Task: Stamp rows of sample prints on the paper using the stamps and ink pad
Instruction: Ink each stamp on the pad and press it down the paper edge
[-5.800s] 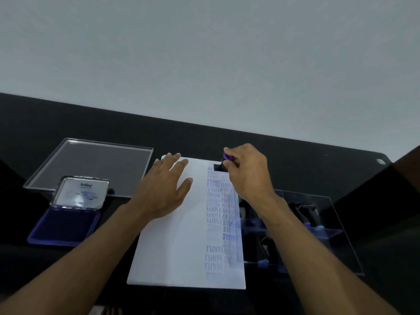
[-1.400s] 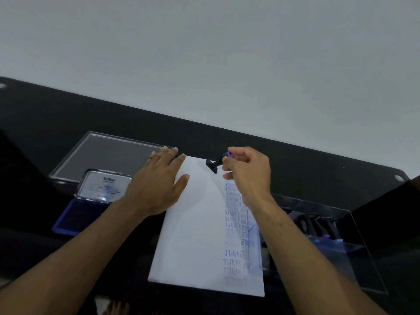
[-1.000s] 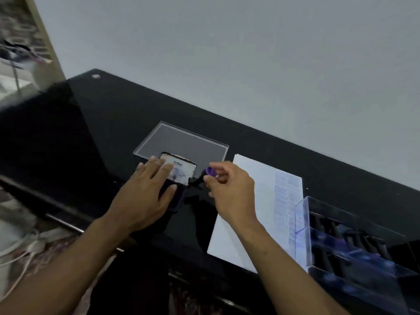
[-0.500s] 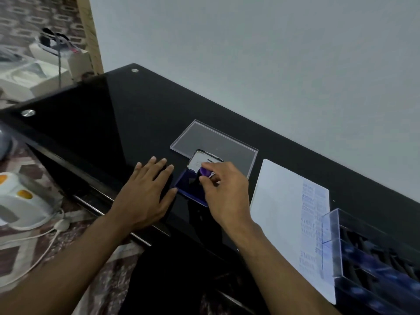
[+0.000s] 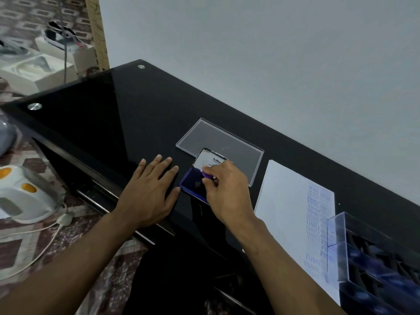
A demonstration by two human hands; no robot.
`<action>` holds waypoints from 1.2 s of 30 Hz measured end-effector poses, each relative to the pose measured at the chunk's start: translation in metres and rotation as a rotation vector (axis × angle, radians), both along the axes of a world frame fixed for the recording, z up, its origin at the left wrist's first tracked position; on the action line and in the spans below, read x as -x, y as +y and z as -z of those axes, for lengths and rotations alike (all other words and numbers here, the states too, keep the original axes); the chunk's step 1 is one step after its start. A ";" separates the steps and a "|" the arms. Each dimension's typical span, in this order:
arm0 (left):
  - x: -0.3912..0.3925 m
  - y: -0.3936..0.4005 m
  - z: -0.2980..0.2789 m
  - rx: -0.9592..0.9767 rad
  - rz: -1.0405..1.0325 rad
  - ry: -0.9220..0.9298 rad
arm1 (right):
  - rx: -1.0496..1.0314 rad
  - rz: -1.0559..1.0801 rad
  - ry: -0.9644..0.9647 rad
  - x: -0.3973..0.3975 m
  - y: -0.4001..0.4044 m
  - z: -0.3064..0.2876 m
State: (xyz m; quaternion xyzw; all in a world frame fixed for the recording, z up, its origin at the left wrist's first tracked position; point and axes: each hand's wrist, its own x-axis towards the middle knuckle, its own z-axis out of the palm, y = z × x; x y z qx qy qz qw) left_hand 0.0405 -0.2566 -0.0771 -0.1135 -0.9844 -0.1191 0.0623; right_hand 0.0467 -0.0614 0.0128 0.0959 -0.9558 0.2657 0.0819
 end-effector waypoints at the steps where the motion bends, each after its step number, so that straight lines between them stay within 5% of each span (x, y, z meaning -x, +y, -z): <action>1: 0.000 0.000 0.000 0.005 0.000 -0.001 | -0.023 -0.006 -0.005 0.001 0.000 -0.001; 36: 0.000 0.000 0.000 0.000 0.002 0.015 | -0.030 -0.029 0.021 0.002 0.003 -0.006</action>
